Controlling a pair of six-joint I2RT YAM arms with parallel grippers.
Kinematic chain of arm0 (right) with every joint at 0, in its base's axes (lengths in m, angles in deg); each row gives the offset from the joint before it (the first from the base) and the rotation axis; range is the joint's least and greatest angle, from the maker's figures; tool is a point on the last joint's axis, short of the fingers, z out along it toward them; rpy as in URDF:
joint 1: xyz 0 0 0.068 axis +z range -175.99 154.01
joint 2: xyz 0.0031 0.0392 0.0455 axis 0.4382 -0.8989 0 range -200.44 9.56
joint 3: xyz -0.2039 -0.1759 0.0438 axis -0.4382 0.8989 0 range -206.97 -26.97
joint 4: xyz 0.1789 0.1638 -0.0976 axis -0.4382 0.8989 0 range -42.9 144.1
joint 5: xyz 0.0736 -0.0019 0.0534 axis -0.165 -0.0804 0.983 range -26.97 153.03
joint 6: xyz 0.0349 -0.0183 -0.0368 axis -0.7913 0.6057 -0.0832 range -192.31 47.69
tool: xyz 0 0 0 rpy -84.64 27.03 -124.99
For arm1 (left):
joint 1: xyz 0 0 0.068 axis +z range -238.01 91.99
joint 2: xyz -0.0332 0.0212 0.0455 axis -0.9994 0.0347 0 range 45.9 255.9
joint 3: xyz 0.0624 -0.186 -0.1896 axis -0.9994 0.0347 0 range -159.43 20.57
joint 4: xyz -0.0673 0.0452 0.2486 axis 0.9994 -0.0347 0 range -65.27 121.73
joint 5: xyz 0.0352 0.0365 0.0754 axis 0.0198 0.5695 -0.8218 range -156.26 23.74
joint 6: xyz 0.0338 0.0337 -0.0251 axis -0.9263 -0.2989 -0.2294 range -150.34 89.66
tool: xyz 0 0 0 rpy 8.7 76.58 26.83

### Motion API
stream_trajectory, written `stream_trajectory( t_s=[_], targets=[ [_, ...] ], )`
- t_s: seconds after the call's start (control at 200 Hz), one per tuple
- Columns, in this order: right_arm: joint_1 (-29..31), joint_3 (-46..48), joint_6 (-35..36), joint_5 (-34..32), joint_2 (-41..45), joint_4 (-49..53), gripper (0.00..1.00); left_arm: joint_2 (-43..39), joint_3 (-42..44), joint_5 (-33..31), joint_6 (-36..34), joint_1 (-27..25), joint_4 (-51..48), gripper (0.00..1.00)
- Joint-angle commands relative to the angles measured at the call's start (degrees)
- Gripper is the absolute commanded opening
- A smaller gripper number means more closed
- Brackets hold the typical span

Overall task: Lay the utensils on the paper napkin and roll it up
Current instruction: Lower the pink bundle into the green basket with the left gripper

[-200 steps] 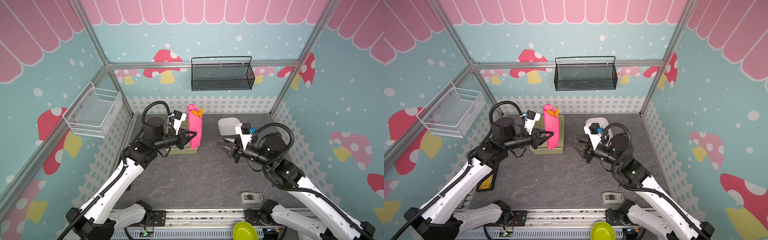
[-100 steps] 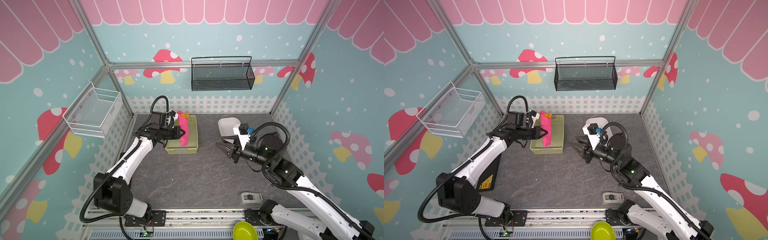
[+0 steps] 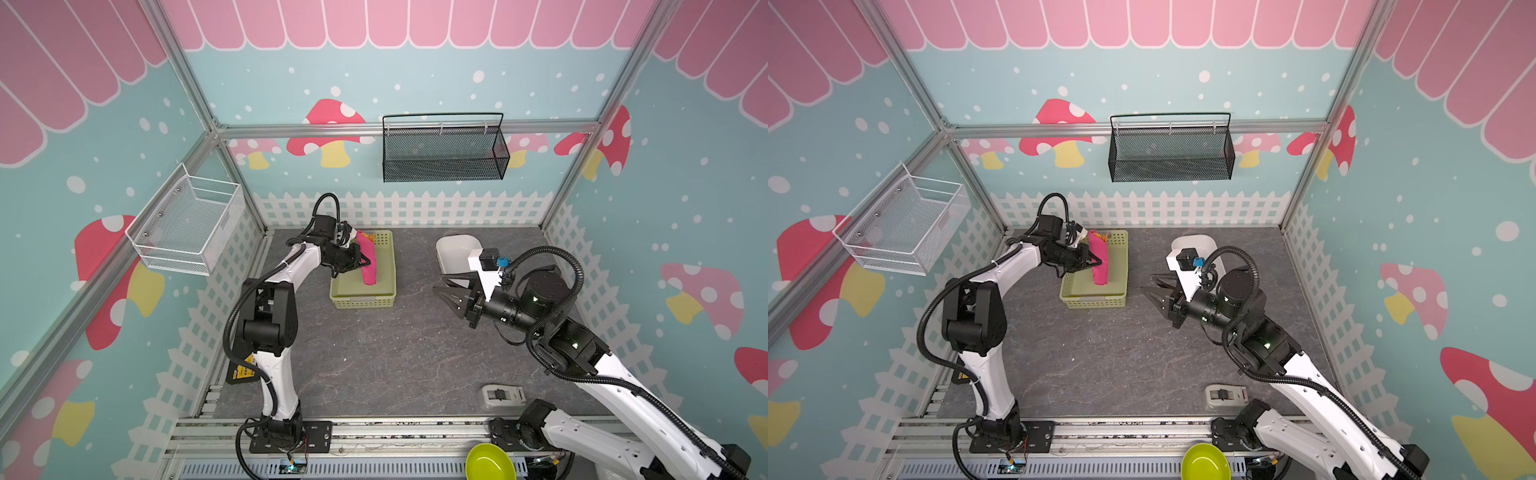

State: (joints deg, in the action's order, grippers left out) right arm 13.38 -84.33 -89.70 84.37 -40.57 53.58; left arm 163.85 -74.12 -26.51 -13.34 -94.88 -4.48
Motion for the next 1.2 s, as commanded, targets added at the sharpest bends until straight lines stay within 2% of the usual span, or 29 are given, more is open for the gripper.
stream_trajectory(
  t_s=[0.0, 0.31, 1.196],
  targets=[
    [-0.2, 1.4, 0.6, -0.9, 0.5, 0.6, 0.39, 4.2, -4.7, 3.6, 0.6, 0.2, -1.4, 0.0],
    [-0.3, 2.2, -1.1, -2.9, 0.2, 2.0, 0.39, 14.4, -12.9, 5.8, 2.0, 0.1, -3.5, 0.0],
    [-0.4, 1.6, -0.7, -2.0, -1.2, 2.0, 0.39, 23.4, -19.0, 8.1, 1.1, -1.3, -6.7, 0.0]
  ],
)
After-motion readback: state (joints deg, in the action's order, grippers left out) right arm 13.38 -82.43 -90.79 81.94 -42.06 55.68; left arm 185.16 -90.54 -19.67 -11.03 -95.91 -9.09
